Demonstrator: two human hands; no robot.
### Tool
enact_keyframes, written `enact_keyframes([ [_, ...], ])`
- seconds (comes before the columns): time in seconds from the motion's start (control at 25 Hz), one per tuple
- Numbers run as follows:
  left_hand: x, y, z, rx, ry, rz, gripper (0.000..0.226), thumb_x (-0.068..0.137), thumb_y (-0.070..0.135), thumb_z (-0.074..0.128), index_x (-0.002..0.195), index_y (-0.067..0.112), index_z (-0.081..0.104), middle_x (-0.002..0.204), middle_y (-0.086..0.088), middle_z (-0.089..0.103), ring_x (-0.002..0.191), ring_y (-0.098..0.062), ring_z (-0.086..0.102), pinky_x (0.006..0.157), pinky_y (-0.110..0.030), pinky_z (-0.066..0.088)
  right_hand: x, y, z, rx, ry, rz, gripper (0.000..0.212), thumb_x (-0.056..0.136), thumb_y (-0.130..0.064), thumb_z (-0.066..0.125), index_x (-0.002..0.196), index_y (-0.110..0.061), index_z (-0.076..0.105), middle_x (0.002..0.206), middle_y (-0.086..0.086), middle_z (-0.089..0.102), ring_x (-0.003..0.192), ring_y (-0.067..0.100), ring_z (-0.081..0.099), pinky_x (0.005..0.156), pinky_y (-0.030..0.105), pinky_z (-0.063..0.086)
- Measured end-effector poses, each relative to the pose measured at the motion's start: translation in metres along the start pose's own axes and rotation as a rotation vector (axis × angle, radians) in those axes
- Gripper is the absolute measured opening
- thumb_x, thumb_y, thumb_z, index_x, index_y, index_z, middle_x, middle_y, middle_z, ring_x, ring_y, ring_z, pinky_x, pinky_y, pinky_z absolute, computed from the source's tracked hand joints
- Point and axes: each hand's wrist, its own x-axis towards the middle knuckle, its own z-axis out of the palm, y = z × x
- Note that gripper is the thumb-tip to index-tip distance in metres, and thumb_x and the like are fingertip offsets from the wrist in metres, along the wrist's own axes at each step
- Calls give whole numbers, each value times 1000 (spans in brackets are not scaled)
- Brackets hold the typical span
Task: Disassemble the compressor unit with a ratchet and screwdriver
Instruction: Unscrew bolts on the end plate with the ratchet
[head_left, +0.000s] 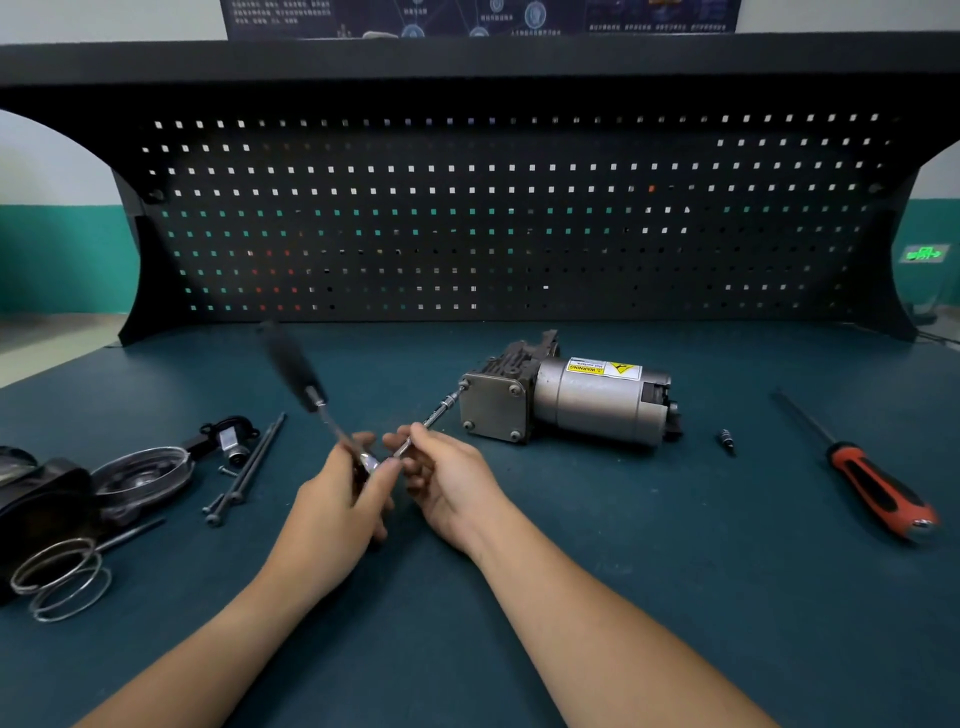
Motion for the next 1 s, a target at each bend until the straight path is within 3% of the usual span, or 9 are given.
enact_keyframes([
  [0.08, -4, -1, -5, 290, -50, 214, 33, 92, 28, 55, 124, 29, 45, 86, 7, 62, 78, -18, 64, 72, -30, 47, 1, 1, 1, 34, 13, -19, 18, 95, -10, 48, 79, -9, 57, 53, -4, 63, 38, 2, 48, 39, 13, 32],
  [0.2, -7, 5, -7, 613, -101, 321, 48, 93, 31, 49, 135, 43, 32, 104, 7, 49, 92, -29, 59, 76, -40, 47, -1, 2, 0, 86, -5, -41, 18, 94, -10, 51, 79, -6, 59, 59, 1, 67, 45, 7, 52, 46, 18, 39],
  [0.32, -7, 5, -3, 465, -66, 259, 43, 93, 36, 50, 134, 32, 41, 111, 10, 57, 98, -22, 60, 80, -36, 46, -2, 0, -1, 94, -23, 9, 20, 97, -13, 45, 83, -8, 59, 63, 3, 68, 49, 9, 58, 46, 18, 43],
  [0.52, 1, 0, 4, -26, -60, -61, 23, 95, 34, 45, 104, 14, 53, 57, 0, 65, 42, -7, 55, 47, -12, 42, 1, -2, -4, 60, 18, 9, 17, 97, -9, 45, 84, -8, 56, 61, -2, 70, 40, 2, 47, 39, 11, 32],
  [0.64, -2, 0, -1, 121, -70, 34, 25, 94, 32, 49, 115, 19, 50, 65, 5, 65, 55, -8, 60, 58, -15, 45, 5, 2, -4, 64, 66, -17, 18, 93, -5, 51, 77, -7, 58, 57, 0, 67, 37, 0, 46, 38, 10, 34],
  [0.72, -4, -1, -6, 463, -72, 237, 42, 92, 35, 53, 132, 29, 45, 88, 7, 62, 76, -21, 64, 69, -32, 49, 8, 4, -3, 105, 77, -34, 20, 91, -4, 54, 72, -6, 59, 58, 2, 63, 38, 2, 49, 38, 13, 38],
  [0.8, -6, 2, -7, 662, -37, 374, 48, 90, 36, 56, 136, 33, 44, 95, 0, 59, 79, -33, 63, 66, -40, 50, 10, 6, -2, 115, 86, -41, 19, 90, -7, 57, 71, -6, 60, 62, 4, 62, 42, 5, 52, 41, 16, 41],
  [0.92, -4, 8, -7, 500, 42, 321, 41, 90, 34, 55, 131, 30, 50, 95, 6, 60, 86, -30, 62, 69, -37, 47, 13, -2, -2, 57, 173, 3, 16, 92, -23, 57, 81, -11, 60, 70, 2, 58, 47, 6, 50, 41, 16, 33],
  [1.0, -1, 3, -9, 378, 94, 306, 30, 90, 29, 57, 120, 23, 56, 86, 13, 54, 83, -26, 60, 67, -32, 40, 18, -16, -5, 91, 235, 9, 27, 96, -33, 49, 103, -9, 60, 85, 1, 65, 54, 5, 51, 44, 16, 28],
])
